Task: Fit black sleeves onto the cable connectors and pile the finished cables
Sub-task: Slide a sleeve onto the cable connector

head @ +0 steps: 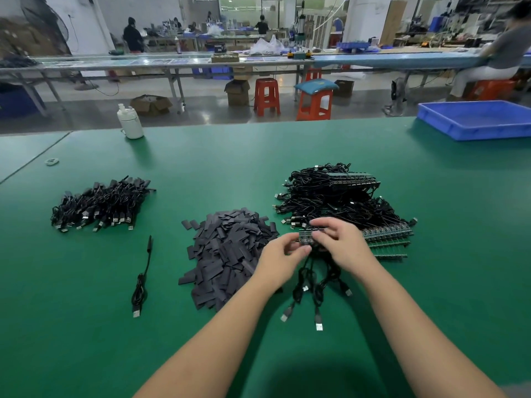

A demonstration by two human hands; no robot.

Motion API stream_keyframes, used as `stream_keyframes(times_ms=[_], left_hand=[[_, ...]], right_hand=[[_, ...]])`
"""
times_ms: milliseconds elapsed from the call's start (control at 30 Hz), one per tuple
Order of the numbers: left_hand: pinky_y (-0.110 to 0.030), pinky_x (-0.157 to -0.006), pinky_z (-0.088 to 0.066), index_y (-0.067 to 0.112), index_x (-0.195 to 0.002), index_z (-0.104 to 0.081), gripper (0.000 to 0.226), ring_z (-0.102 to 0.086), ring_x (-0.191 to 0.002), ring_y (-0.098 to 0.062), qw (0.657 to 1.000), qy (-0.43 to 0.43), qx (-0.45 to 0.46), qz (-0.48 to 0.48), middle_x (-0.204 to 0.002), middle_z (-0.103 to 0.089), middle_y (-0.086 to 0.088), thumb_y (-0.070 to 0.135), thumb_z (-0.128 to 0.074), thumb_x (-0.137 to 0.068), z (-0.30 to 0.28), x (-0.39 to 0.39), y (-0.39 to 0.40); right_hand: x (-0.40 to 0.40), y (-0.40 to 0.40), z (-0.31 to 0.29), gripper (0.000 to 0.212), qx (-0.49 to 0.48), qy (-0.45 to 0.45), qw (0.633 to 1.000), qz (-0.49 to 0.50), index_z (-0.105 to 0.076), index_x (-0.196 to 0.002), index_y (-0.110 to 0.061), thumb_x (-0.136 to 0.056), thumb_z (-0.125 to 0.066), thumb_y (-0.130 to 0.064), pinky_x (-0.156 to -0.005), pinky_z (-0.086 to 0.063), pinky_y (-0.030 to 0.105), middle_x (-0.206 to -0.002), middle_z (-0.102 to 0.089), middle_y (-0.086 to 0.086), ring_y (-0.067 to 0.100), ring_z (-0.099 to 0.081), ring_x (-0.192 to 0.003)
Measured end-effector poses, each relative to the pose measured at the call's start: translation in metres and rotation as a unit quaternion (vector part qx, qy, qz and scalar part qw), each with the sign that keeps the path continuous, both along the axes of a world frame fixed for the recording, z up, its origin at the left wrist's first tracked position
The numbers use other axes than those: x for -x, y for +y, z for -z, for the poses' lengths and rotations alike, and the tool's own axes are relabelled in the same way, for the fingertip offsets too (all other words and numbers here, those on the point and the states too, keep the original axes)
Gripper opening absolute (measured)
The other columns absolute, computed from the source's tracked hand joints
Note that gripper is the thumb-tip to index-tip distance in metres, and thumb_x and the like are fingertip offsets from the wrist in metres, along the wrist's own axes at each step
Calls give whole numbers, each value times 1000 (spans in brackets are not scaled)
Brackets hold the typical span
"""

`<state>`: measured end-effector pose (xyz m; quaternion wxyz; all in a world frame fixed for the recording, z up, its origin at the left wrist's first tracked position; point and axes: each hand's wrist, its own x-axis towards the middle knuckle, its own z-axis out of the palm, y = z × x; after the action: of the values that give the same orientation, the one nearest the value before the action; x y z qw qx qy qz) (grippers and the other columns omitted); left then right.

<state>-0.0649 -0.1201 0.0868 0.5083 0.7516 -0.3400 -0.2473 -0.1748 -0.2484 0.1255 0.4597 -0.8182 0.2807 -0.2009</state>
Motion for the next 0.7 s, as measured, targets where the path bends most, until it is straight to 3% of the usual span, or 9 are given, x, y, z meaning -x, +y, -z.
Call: stream_keyframes(times_ms=[33,67,133,233,300,433,600,700], left_hand=[[-23,-62,-45,37,-82,-63,9,-50,-58,-1,1000,-16,11,-20,-69,-58,19,37,-69,-89,-3,1,-2],[-28,-56,-41,34,-68,-58,24,-40,-51,-5,999,-33,10,-35,-56,-49,17,36,-68,-90,-4,1,-4],[-37,-57,-48,24,-59,-52,35,-34,-51,-10,997,-41,3,-60,-49,-39,13,30,-66,-91,-3,0,-5],[-39,-65,-54,25,-63,-59,30,-45,-55,-15,997,-53,-23,-56,-54,-51,9,24,-61,-93,-5,2,-2],[-33,-62,-52,28,-67,-63,28,-54,-57,-16,996,-61,-18,-65,-61,-64,1,22,-60,-94,-6,6,-1],[-26,-48,-32,17,-62,-62,31,-40,-46,-9,989,-86,-18,-121,-50,-54,4,24,-61,-93,-6,11,-1],[-25,-48,-28,11,-63,-63,32,-39,-49,-11,984,-108,-15,-143,-55,-58,-5,23,-61,-93,-13,12,-3],[-27,-49,-30,10,-62,-63,36,-37,-47,-10,982,-116,11,-150,-55,-59,-7,29,-63,-92,-15,10,-5]], right_hand=[[-2,5,-1,15,12,6,1000,-11,-74,-104,-25,-92,-70,-17,-83,-52,25,-93,-74,-8,8,-69,-89],[-3,8,-2,13,20,10,1000,-10,-76,-101,-26,-91,-71,-19,-82,-53,28,-90,-75,-8,11,-69,-87],[-5,13,-3,6,15,13,1000,6,-76,-92,-30,-87,-75,-27,-78,-52,31,-84,-74,-9,15,-67,-81],[-9,19,-3,7,42,38,998,28,-75,-86,-31,-82,-78,-36,-73,-50,30,-83,-73,-9,16,-66,-80],[-12,23,-3,7,49,42,997,43,-75,-86,-29,-83,-78,-35,-72,-50,29,-84,-73,-7,16,-66,-80],[-17,30,-5,8,83,51,992,77,-77,-85,-28,-83,-77,-36,-73,-51,30,-86,-73,-9,13,-65,-83],[-20,38,-7,10,107,47,986,120,-73,-76,-33,-84,-75,-38,-62,-49,29,-75,-68,-14,11,-61,-73],[-18,37,-8,8,104,1,987,120,-74,-78,-31,-85,-74,-36,-60,-43,26,-70,-66,-17,4,-60,-68]])
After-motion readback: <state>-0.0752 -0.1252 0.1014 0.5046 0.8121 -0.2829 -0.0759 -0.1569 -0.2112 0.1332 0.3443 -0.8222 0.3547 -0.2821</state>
